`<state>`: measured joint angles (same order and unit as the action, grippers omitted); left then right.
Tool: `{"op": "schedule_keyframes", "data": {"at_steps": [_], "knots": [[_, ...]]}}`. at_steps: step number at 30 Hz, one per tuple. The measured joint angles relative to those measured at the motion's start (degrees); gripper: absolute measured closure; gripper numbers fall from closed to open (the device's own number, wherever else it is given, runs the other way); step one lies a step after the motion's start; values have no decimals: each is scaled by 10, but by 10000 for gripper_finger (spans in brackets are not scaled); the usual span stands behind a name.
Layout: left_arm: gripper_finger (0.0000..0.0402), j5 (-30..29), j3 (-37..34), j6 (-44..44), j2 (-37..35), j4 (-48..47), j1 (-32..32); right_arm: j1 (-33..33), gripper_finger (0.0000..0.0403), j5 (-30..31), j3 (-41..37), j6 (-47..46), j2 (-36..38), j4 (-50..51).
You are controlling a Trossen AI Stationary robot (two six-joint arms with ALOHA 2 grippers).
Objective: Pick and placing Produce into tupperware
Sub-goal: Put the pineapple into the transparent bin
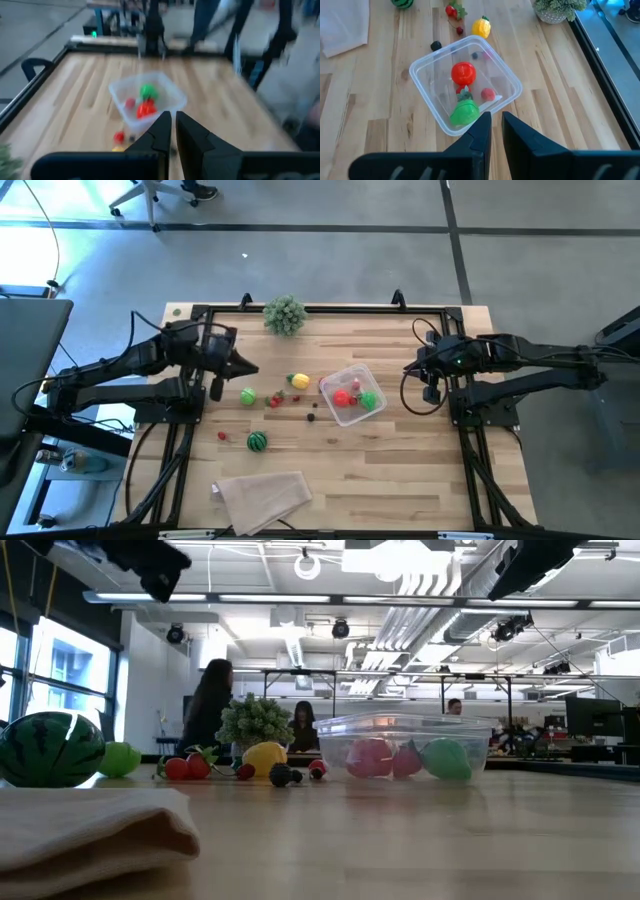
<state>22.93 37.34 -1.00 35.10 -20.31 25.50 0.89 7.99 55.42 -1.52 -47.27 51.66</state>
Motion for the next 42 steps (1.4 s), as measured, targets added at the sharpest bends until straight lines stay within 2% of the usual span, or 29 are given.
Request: {"op": "schedule_keyframes", "data": {"at_steps": [5,11,18,21,24,28,31,34,38,42], "knots": [[385,0,0,41,0,71,0,0,368,0,0,0,0,0],[385,0,0,74,0,111,0,0,368,0,0,0,0,0],[385,-4,3,59,10,236,0,0,368,0,0,0,0,0],[385,-23,38,52,39,265,8,0,368,0,0,0,0,0],[385,-11,107,20,90,208,31,0,368,0,0,0,0,0],[385,2,213,-48,200,0,64,0,368,0,0,0,0,0],[385,1,260,-98,299,-108,77,0,368,0,0,0,0,0],[385,-8,289,-172,385,-137,76,0,368,0,0,0,0,0],[385,-62,314,-259,491,-165,69,0,368,0,0,0,0,0],[385,-121,339,-286,564,-201,58,0,368,0,0,0,0,0]]}}
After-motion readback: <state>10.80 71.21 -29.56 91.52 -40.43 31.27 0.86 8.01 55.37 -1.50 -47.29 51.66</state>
